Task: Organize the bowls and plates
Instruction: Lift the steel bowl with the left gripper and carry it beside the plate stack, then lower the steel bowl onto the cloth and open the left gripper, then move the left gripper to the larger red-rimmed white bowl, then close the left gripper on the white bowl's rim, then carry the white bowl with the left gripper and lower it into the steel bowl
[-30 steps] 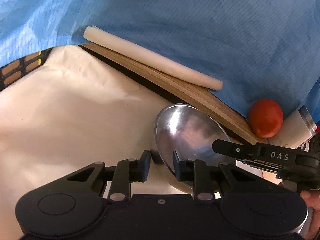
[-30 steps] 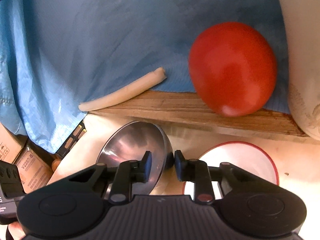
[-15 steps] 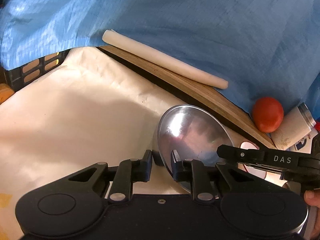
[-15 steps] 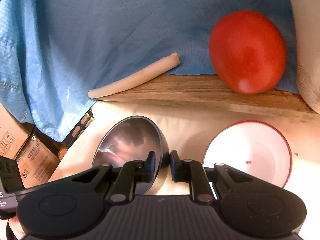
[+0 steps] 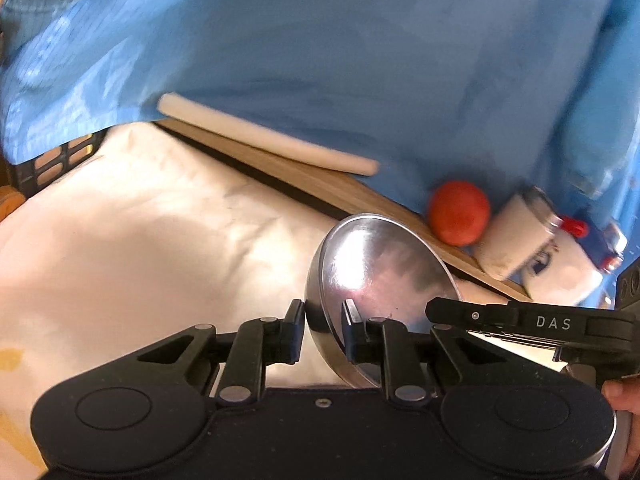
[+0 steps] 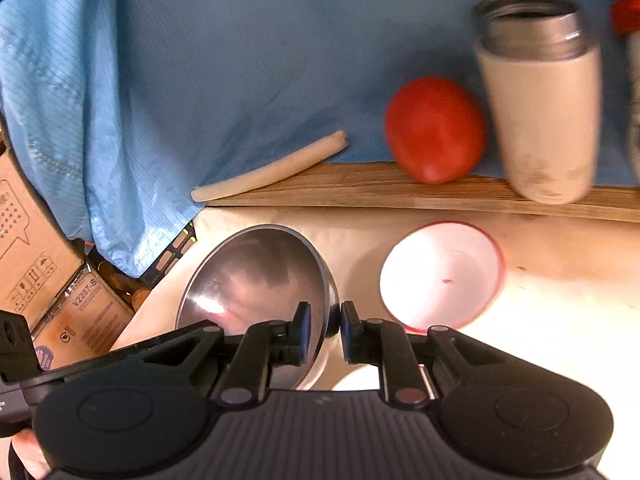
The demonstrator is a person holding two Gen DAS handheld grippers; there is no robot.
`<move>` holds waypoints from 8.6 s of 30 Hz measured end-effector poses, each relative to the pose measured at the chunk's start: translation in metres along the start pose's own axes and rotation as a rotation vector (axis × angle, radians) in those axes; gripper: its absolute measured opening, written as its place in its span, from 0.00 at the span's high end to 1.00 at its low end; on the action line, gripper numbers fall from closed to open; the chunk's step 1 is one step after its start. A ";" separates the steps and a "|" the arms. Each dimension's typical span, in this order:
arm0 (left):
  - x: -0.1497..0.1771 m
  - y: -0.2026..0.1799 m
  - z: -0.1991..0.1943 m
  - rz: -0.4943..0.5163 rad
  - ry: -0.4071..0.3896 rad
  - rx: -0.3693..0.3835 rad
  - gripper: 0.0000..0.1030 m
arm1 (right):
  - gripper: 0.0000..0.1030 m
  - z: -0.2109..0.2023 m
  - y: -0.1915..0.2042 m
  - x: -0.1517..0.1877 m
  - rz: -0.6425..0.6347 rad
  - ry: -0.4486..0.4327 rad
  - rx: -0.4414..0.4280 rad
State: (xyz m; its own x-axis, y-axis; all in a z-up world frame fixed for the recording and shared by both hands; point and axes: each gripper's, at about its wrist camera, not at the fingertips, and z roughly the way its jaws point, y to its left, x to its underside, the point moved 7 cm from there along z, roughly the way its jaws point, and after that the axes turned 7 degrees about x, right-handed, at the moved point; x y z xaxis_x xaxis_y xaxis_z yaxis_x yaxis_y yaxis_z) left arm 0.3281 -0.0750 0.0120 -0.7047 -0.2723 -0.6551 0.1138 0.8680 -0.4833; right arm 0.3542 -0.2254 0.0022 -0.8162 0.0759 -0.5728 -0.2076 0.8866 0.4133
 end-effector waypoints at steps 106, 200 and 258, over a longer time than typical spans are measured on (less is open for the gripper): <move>0.062 -0.082 -0.002 0.248 0.164 0.136 0.13 | 0.09 -0.146 -0.099 0.096 0.111 -0.042 0.191; 0.075 -0.126 0.023 0.513 0.297 0.213 0.92 | 0.88 -0.126 -0.044 0.084 0.059 -0.028 0.197; 0.141 -0.147 0.030 0.594 0.521 0.241 0.84 | 0.58 -0.132 -0.060 0.133 0.014 0.192 0.300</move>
State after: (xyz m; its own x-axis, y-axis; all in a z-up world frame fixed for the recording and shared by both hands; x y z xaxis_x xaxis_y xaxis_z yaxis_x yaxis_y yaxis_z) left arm 0.2326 -0.2537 -0.0267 -0.7076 0.4828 -0.5160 0.6750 0.6779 -0.2912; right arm 0.1870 -0.3286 -0.0052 -0.9103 0.0271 -0.4131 -0.0512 0.9828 0.1773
